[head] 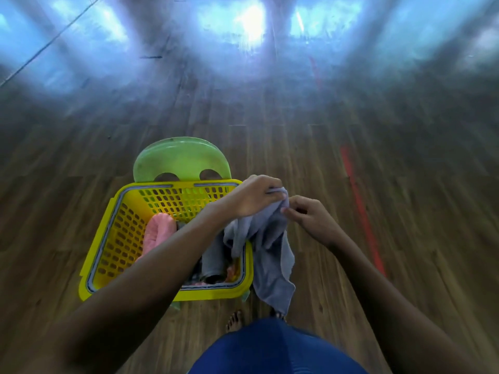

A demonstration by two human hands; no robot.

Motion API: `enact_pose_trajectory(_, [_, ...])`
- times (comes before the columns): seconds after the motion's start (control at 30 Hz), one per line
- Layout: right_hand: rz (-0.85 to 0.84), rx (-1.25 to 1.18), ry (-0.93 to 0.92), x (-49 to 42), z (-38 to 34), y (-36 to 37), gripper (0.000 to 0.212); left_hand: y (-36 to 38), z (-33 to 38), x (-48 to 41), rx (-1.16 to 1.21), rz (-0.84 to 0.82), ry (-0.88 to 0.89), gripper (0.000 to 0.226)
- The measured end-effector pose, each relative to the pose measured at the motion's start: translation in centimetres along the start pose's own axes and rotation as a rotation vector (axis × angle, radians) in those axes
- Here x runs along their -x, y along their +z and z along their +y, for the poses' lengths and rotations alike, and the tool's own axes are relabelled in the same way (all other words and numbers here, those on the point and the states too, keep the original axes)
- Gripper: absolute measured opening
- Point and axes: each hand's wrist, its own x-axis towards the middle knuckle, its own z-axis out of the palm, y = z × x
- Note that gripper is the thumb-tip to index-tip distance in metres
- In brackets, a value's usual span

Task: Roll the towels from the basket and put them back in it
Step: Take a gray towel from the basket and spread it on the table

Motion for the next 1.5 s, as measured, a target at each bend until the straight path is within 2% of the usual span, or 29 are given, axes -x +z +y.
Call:
enact_pose_trajectory(0.13, [0.243, 0.004, 0.000, -0.3, 0.1, -1.2, 0.008, -1.7, -1.9, 0.4, -0.096, -0.066, -0.101, 0.044])
enact_pose_trajectory(0.23, [0.308, 0.021, 0.040, 0.2, 0.2, -2.1, 0.014, -2.9, -3.7, 1.6, -0.067, -0.060, -0.178, 0.043])
enact_pose_trajectory(0.33, [0.309, 0.025, 0.133, 0.7, 0.8, -2.6, 0.012, -3.0, -4.3, 2.1, 0.303, 0.233, -0.241, 0.022])
enact_pose_trajectory(0.37, [0.270, 0.052, 0.182, 0.8, 1.1, -2.7, 0.011, -2.8, -3.9, 2.1, 0.439, 0.330, -0.253, 0.012])
enact_pose_trajectory(0.43, [0.172, 0.110, 0.220, 0.8, 0.9, -2.6, 0.008, -2.2, -2.4, 1.6, 0.554, 0.427, -0.251, 0.005])
enact_pose_trajectory(0.47, [0.163, 0.106, 0.184, 0.6, 0.4, -2.6, 0.010, -1.9, -1.7, 1.0, 0.539, 0.421, -0.233, 0.004])
enact_pose_trajectory(0.57, [0.297, 0.009, -0.020, -0.9, -3.2, -2.8, 0.021, -1.8, 0.5, -1.1, 0.344, 0.334, -0.146, 0.024])
enact_pose_trajectory(0.67, [0.310, -0.053, -0.144, -2.1, -6.7, -3.5, 0.018, -2.6, 2.1, -2.8, 0.306, 0.322, -0.098, 0.020])
enact_pose_trajectory(0.9, [0.341, -0.019, -0.119, -2.8, -7.1, -4.4, 0.006, -3.9, 4.0, -3.7, 0.102, 0.263, -0.052, 0.009])
enact_pose_trajectory(1.0, [0.393, 0.100, -0.121, -2.7, -7.0, -4.1, 0.003, -3.4, 3.9, -3.8, 0.073, 0.263, -0.061, 0.016])
enact_pose_trajectory(1.13, [0.485, 0.153, -0.135, -2.5, -6.6, -3.1, 0.007, -2.6, 3.4, -4.2, 0.142, 0.250, -0.104, 0.026])
enact_pose_trajectory(1.27, [0.536, 0.109, -0.096, -2.0, -6.2, -3.5, 0.009, -1.9, 2.4, -3.4, 0.446, 0.111, -0.125, 0.019])
enact_pose_trajectory(1.4, [0.643, 0.024, 0.004, -1.7, -5.8, -5.3, 0.009, -0.2, 0.6, -0.4, 0.546, -0.006, -0.153, 0.027])
enact_pose_trajectory(1.5, [0.681, -0.005, 0.072, -1.7, -5.2, -7.3, 0.011, 1.1, -0.9, 1.3, 0.567, 0.038, -0.218, 0.028])
